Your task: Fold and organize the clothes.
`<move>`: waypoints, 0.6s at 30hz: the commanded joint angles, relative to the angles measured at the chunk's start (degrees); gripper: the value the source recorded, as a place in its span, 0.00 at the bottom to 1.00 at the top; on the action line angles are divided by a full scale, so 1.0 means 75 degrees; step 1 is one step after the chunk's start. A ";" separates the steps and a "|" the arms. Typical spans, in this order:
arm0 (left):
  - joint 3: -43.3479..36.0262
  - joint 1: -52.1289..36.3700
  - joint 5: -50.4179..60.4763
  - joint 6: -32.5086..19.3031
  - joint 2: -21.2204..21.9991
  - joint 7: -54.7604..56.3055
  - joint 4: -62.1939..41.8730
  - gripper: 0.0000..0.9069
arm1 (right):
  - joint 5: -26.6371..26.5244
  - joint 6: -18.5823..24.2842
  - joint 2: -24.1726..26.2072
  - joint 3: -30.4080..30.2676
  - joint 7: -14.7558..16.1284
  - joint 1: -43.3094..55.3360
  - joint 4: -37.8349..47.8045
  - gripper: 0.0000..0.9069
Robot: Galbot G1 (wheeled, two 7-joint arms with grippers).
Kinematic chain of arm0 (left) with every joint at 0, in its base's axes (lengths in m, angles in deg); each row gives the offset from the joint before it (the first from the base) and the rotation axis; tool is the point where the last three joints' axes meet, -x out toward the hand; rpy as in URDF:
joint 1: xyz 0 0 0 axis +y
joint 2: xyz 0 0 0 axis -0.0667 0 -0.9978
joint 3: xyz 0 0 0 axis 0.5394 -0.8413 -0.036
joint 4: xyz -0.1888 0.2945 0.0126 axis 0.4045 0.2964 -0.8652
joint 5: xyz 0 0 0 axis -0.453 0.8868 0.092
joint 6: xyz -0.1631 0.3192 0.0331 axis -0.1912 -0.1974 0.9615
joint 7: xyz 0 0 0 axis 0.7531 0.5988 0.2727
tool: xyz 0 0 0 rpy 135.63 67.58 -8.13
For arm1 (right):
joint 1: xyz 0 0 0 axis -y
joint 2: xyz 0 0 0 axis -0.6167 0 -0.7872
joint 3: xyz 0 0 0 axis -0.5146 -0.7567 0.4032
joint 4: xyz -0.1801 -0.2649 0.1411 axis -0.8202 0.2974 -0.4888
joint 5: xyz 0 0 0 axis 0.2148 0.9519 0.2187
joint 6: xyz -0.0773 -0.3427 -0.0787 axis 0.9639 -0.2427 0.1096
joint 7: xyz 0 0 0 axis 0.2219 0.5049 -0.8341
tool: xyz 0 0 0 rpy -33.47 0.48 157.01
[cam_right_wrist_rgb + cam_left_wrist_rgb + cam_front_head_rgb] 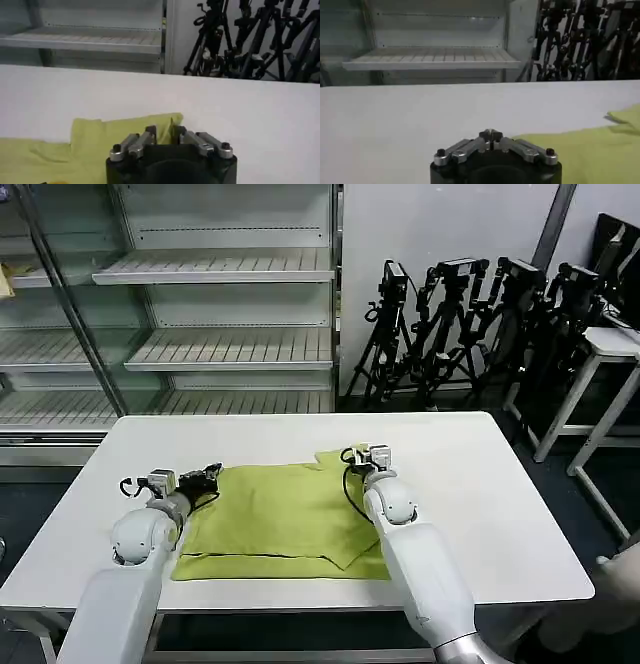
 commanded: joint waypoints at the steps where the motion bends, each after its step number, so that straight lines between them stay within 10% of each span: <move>1: 0.0050 0.0037 0.0001 -0.0067 -0.0013 -0.0007 0.0022 0.01 | 0.0083 0.0101 0.0076 -0.0008 0.0147 -0.0138 -0.0478 0.00; 18: 0.0355 0.0756 -0.0252 -0.0076 -0.0222 0.0003 0.1041 0.01 | -0.0430 -0.0018 0.1316 -0.0142 0.0138 -0.1524 -0.3517 0.00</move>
